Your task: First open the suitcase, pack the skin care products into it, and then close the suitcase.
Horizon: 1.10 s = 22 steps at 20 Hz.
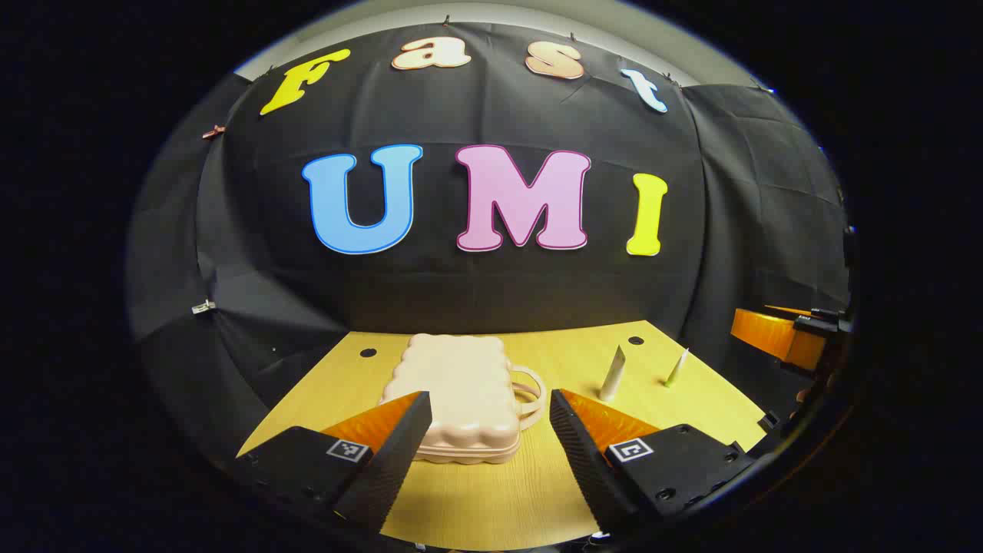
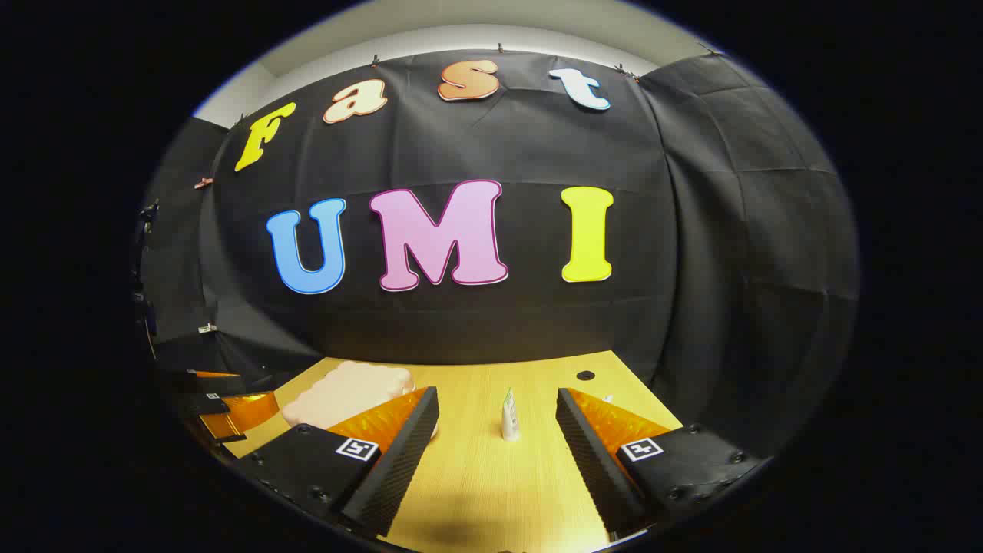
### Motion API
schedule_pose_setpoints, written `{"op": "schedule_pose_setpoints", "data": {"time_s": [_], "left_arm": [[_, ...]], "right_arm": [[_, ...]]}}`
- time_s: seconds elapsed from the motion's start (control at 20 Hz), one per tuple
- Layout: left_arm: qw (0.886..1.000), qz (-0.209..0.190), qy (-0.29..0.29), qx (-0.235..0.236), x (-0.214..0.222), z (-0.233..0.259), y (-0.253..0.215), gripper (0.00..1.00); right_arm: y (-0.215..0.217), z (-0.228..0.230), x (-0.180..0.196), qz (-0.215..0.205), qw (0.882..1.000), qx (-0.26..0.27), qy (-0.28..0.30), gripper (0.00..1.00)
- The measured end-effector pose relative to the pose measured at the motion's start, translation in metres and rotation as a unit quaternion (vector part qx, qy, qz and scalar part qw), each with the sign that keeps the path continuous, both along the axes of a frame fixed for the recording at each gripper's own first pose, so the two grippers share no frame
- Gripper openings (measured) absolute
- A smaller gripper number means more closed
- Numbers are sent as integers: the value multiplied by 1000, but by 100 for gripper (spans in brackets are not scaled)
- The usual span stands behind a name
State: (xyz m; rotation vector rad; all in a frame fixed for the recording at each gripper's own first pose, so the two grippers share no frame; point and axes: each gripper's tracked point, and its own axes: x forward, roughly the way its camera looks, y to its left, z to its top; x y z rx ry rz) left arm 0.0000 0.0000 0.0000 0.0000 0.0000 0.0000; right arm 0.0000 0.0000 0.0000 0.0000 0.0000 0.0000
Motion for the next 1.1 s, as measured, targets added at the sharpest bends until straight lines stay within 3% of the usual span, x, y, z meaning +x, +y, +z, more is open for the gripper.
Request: {"op": "schedule_pose_setpoints", "data": {"time_s": [0.5, 0.7, 0.85, 1.1], "left_arm": [[1000, -8, -1, -1, 16, 3, -3, 98], [1000, -17, 8, -9, 42, 7, -24, 97], [999, -23, 21, -7, 69, 7, -39, 98], [996, -26, 82, 5, 161, -26, -78, 98]], "right_arm": [[-13, -2, 3, -12, 1000, -8, 2, 98], [-29, 7, 14, -15, 1000, -4, -2, 98], [-44, 15, 28, -16, 1000, -5, -7, 98], [-68, 3, 62, 8, 1000, -21, 11, 97]]}}
